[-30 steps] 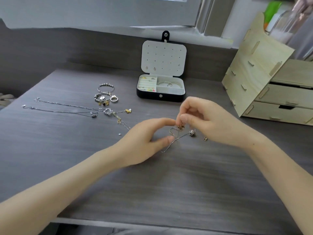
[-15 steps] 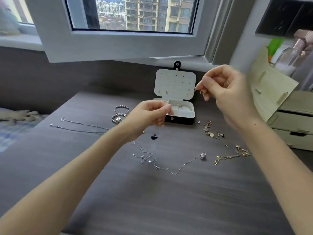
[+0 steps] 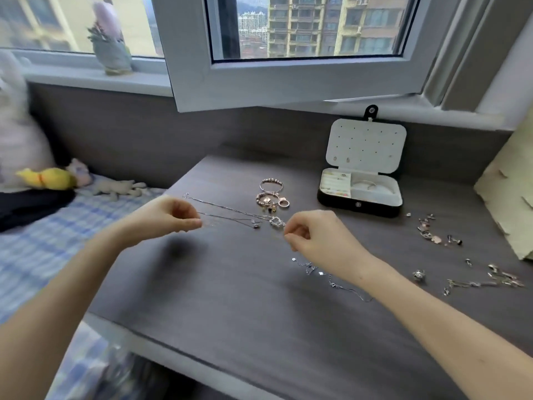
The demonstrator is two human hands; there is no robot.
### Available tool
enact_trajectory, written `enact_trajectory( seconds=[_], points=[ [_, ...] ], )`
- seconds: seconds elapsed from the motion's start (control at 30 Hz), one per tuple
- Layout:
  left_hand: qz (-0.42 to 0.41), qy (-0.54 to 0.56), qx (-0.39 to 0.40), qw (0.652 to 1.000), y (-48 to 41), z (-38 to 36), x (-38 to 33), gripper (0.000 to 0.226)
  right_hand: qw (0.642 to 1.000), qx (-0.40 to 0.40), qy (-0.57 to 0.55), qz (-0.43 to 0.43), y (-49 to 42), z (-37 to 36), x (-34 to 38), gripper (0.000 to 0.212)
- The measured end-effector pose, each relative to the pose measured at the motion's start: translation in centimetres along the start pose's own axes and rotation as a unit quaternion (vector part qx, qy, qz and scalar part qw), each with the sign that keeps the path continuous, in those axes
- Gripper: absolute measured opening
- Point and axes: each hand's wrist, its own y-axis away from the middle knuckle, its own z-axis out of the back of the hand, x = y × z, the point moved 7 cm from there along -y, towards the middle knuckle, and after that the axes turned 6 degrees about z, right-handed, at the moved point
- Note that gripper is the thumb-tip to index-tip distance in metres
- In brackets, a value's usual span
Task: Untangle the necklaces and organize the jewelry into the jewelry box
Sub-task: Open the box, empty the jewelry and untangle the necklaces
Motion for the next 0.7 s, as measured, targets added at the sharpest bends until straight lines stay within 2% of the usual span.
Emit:
enact_trajectory(
  seconds=[0.17, 0.33, 0.5, 0.57, 0.7],
  points=[
    [-0.011, -0.128, -0.035, 0.991, -0.3, 0.4, 0.9, 0.015, 0.995, 0.022, 0.095, 0.011, -1.1, -3.2, 0.5, 0.014],
    [-0.042, -0.13, -0.049, 0.989, -0.8, -0.3, 0.6, 0.02, 0.989, 0.03, 0.139, 0.03, -1.3, -3.9, 0.3, 0.013],
    [-0.066, -0.194, -0.104, 0.973, -0.4, -0.2, -1.1, 0.005, 0.992, -0.006, 0.123, 0.014, 0.0, 0.4, -0.9, 0.011],
    [-0.1, -0.179, -0.121, 0.971, 0.2, -0.9, -3.3, 0.008, 0.994, -0.007, 0.108, -0.015, 1.1, 3.0, -2.3, 0.009],
    [-0.2, -0.134, -0.06, 0.969, 1.4, -5.4, -8.8, 0.005, 0.982, 0.082, 0.147, -0.082, 4.6, 6.5, -5.7, 0.007]
  ],
)
